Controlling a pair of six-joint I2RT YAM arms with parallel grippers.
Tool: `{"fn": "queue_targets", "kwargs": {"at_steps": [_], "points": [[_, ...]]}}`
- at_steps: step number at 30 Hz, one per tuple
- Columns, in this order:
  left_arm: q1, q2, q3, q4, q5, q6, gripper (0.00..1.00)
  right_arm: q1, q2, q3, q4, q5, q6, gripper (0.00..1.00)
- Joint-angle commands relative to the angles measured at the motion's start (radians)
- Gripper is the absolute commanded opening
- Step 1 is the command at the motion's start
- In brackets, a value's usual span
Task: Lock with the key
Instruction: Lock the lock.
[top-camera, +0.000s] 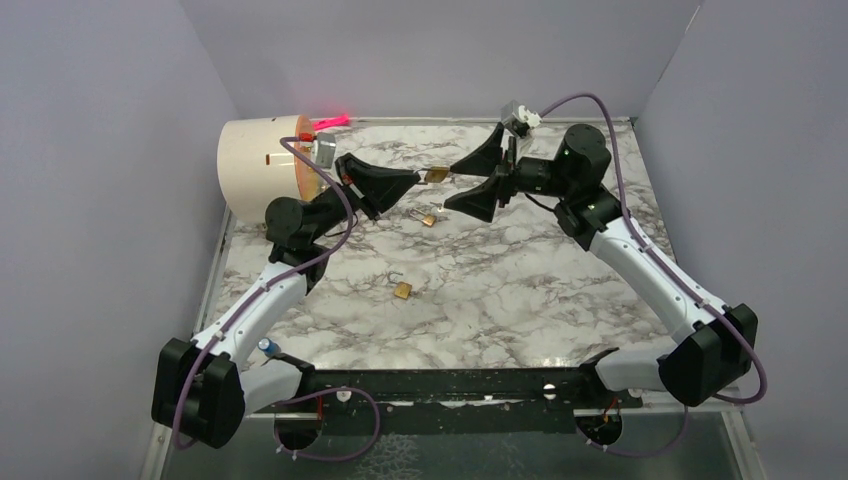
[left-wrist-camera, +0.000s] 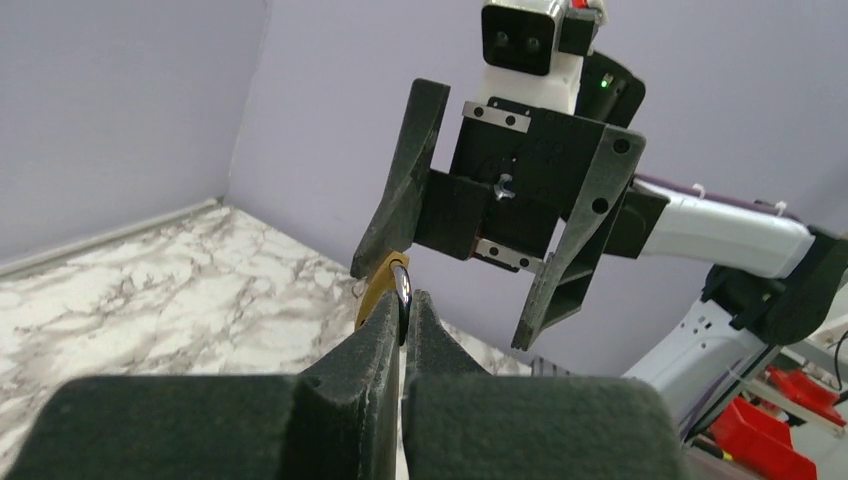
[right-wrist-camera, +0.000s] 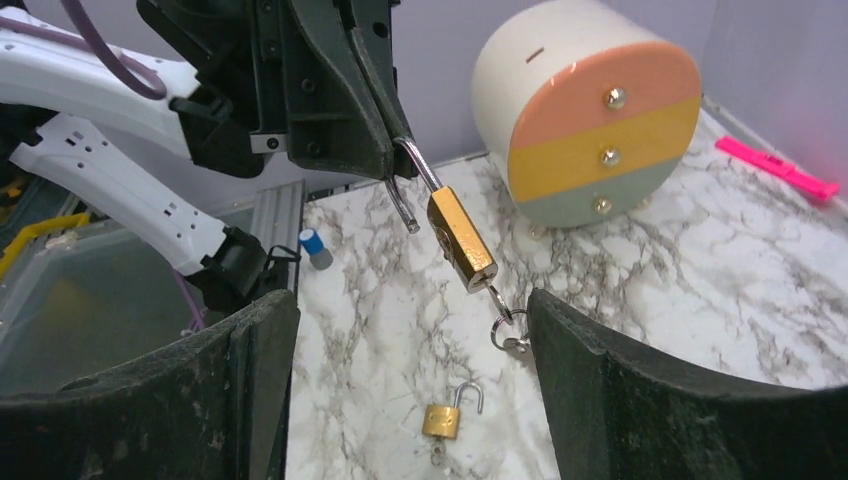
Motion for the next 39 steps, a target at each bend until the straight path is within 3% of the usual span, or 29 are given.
{"fn": "queue_targets", "kwargs": {"at_steps": [1,7,17,29,39], "points": [[0.007,0.014,0.015,0.193,-0.083,-0.091,0.0,-0.002,0.019,0.056,0.135,-0.065,0.01,0.87],[0.007,0.036,0.042,0.227,-0.048,-0.135,0.0,-0.002,0.022,0.008,0.275,-0.038,0.023,0.86],[0.008,0.03,0.053,0.241,-0.036,-0.144,0.0,-0.003,0.107,0.066,0.352,-0.062,0.06,0.83],[0.014,0.04,0.032,0.244,-0.025,-0.134,0.0,-0.002,0.155,0.126,0.428,-0.189,0.175,0.65],[0.049,0.035,0.024,0.244,-0.014,-0.134,0.0,-0.002,0.186,0.159,0.35,-0.238,0.194,0.57]]}}
